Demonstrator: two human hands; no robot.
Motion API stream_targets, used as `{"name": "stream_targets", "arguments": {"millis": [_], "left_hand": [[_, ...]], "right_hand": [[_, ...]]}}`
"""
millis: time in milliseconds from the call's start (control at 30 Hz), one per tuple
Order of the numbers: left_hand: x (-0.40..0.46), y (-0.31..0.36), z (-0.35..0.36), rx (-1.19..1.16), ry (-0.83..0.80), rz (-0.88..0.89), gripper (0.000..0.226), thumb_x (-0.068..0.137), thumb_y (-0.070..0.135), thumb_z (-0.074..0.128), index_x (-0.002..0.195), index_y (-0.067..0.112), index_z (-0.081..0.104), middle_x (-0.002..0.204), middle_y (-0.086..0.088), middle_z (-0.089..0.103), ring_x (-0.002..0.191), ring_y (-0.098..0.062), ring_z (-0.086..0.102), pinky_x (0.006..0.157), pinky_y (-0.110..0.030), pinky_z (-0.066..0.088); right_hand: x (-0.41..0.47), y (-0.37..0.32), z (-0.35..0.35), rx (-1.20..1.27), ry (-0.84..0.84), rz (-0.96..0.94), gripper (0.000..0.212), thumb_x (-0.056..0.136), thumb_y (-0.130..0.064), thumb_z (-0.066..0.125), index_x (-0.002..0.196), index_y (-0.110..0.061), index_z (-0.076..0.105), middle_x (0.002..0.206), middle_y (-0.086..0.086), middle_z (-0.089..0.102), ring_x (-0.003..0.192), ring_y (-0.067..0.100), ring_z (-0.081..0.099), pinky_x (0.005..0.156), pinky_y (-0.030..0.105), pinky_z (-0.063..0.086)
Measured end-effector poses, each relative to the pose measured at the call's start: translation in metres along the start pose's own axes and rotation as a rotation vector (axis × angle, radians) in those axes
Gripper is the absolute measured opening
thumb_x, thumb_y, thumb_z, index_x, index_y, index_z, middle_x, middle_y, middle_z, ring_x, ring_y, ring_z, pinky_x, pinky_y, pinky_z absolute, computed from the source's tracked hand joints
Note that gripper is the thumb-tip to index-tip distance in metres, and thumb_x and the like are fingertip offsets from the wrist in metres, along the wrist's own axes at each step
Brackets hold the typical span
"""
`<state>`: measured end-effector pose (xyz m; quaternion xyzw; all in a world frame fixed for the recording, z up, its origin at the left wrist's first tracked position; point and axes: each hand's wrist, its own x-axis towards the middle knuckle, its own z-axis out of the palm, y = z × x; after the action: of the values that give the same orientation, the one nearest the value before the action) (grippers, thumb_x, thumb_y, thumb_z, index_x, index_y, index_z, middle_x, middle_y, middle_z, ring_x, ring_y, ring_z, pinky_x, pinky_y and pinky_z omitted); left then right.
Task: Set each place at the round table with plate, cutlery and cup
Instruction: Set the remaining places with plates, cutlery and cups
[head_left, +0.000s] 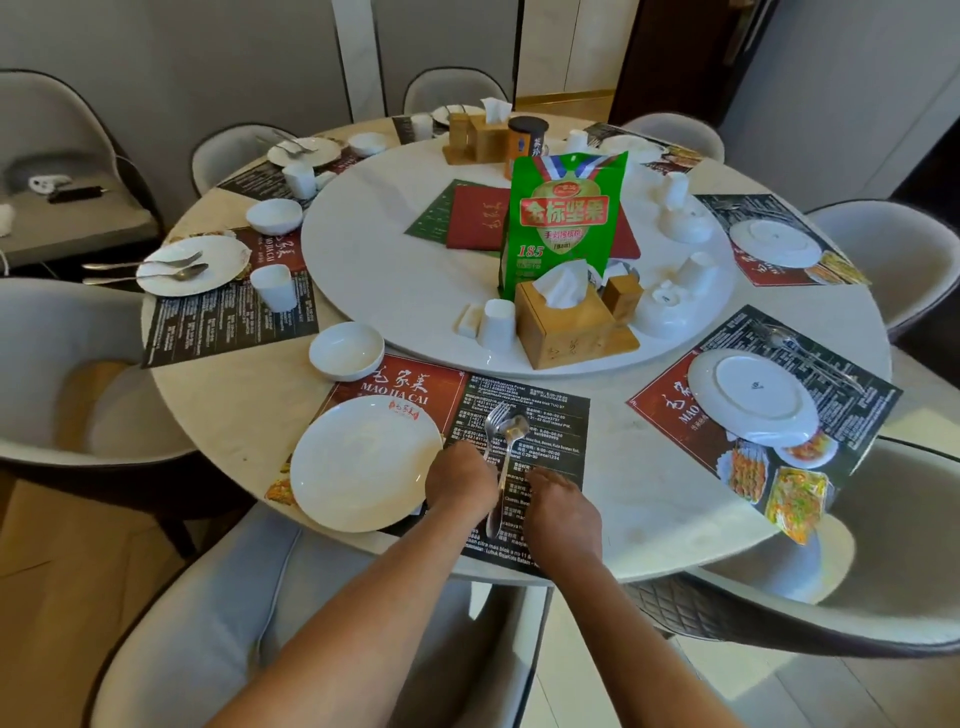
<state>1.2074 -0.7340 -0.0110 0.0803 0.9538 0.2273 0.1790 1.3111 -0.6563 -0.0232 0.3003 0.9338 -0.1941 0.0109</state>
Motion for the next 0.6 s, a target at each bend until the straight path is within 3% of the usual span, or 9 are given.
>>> {"name": "stream_targets", "arguments": {"millis": [67, 167, 267, 333, 433, 533, 600], "left_hand": [[-0.002, -0.008, -0.006, -0.041, 0.02, 0.018, 0.015, 0.099, 0.026, 0.058, 0.09, 0.015, 0.062, 0.089, -0.003, 0.069, 0.074, -0.02, 0.063, 0.064, -0.031, 0.055], [-0.011, -0.025, -0.02, -0.133, 0.076, 0.047, 0.012, 0.102, 0.027, 0.052, 0.1, 0.017, 0.058, 0.089, 0.004, 0.061, 0.078, -0.015, 0.061, 0.063, -0.024, 0.051], [-0.02, -0.057, -0.039, -0.223, 0.153, 0.015, 0.011, 0.103, 0.024, 0.049, 0.108, 0.018, 0.058, 0.096, 0.003, 0.06, 0.085, -0.016, 0.059, 0.069, -0.025, 0.048], [-0.022, -0.083, -0.052, -0.267, 0.204, -0.021, 0.011, 0.103, 0.022, 0.049, 0.104, 0.019, 0.059, 0.102, -0.001, 0.066, 0.087, -0.02, 0.058, 0.068, -0.028, 0.044], [-0.023, -0.123, -0.069, -0.282, 0.229, -0.08, 0.011, 0.102, 0.022, 0.05, 0.101, 0.022, 0.061, 0.109, -0.002, 0.067, 0.087, -0.017, 0.053, 0.065, -0.025, 0.038], [-0.022, -0.154, -0.079, -0.293, 0.235, -0.1, 0.012, 0.1, 0.019, 0.053, 0.099, 0.023, 0.064, 0.108, -0.002, 0.069, 0.088, -0.019, 0.058, 0.067, -0.025, 0.039], [-0.021, -0.169, -0.082, -0.308, 0.237, -0.108, 0.014, 0.098, 0.017, 0.054, 0.099, 0.022, 0.067, 0.106, -0.002, 0.07, 0.093, -0.024, 0.063, 0.071, -0.026, 0.042]], "right_hand": [[-0.001, -0.005, 0.0, 0.073, 0.075, 0.05, 0.031, 0.097, -0.023, 0.052, 0.126, -0.026, 0.062, 0.127, -0.004, 0.062, 0.109, 0.019, 0.062, 0.084, 0.036, 0.055], [-0.003, -0.024, 0.001, 0.186, 0.193, 0.077, 0.02, 0.098, -0.032, 0.055, 0.112, -0.023, 0.065, 0.108, -0.001, 0.067, 0.093, 0.018, 0.065, 0.075, 0.032, 0.055], [-0.003, -0.057, 0.015, 0.328, 0.153, 0.112, 0.025, 0.096, -0.039, 0.06, 0.114, -0.022, 0.065, 0.095, 0.0, 0.074, 0.076, 0.015, 0.068, 0.071, 0.029, 0.058], [-0.003, -0.076, 0.031, 0.423, 0.09, 0.137, 0.039, 0.093, -0.043, 0.063, 0.123, -0.02, 0.064, 0.088, 0.004, 0.075, 0.076, 0.019, 0.071, 0.076, 0.033, 0.059], [-0.006, -0.099, 0.048, 0.497, 0.018, 0.165, 0.036, 0.089, -0.039, 0.065, 0.121, -0.021, 0.065, 0.092, 0.004, 0.075, 0.084, 0.024, 0.071, 0.082, 0.033, 0.056], [-0.01, -0.11, 0.053, 0.505, -0.03, 0.214, 0.037, 0.087, -0.029, 0.064, 0.124, -0.025, 0.064, 0.098, 0.004, 0.075, 0.094, 0.026, 0.069, 0.075, 0.027, 0.045], [-0.012, -0.114, 0.056, 0.518, -0.061, 0.214, 0.044, 0.086, -0.024, 0.063, 0.131, -0.025, 0.061, 0.091, 0.001, 0.075, 0.091, 0.024, 0.068, 0.073, 0.029, 0.049]]}}
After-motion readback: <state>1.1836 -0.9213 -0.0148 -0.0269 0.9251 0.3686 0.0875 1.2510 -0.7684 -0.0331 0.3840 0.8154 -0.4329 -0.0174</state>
